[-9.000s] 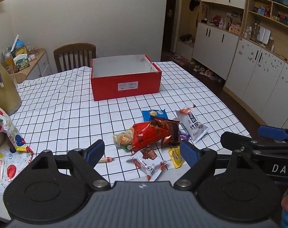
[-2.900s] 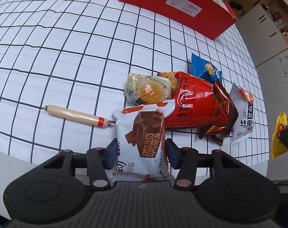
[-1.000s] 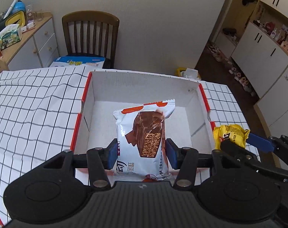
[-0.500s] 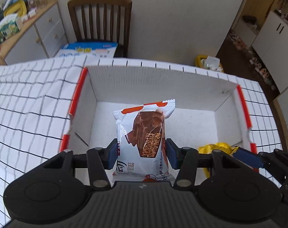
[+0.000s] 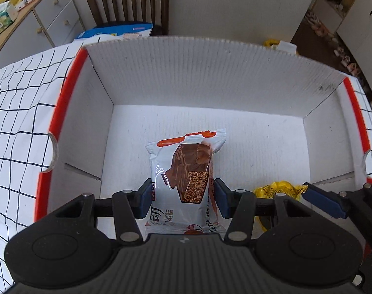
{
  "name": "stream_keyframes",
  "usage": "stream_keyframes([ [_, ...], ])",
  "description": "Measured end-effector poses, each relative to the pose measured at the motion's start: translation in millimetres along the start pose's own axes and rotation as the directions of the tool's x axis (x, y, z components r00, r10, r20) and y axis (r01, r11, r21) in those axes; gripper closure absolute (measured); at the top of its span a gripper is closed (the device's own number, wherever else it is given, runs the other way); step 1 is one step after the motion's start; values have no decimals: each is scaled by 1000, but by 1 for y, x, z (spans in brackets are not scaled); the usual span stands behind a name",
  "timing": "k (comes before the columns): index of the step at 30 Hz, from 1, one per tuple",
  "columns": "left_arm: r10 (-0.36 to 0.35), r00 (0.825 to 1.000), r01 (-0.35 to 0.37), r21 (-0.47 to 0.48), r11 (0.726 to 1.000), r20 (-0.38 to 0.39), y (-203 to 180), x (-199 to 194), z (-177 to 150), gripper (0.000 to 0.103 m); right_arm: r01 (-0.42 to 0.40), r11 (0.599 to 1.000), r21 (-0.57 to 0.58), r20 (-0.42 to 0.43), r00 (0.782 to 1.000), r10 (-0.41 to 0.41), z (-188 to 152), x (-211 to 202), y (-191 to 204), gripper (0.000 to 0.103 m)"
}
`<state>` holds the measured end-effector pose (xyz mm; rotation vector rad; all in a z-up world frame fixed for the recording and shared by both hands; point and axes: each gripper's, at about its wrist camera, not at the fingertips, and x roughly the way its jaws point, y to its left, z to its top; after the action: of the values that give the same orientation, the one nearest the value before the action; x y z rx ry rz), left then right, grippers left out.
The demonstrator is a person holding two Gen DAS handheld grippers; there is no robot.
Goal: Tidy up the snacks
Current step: 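Open both grippers over the red box, dropping the yellow and wafer packets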
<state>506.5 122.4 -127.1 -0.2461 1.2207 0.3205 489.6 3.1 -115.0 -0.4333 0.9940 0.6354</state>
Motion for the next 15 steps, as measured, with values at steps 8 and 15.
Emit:
stream_keyframes([
  [8,8,1000,-8,12,1000,-26,-3,10,1,51,-13,1000,4,-45,999,13,1,10,-3,60],
  [15,-1,1000,2,28,1000,-29,-5,9,2,43,-21,1000,-7,-68,997,20,0,14,-1,57],
])
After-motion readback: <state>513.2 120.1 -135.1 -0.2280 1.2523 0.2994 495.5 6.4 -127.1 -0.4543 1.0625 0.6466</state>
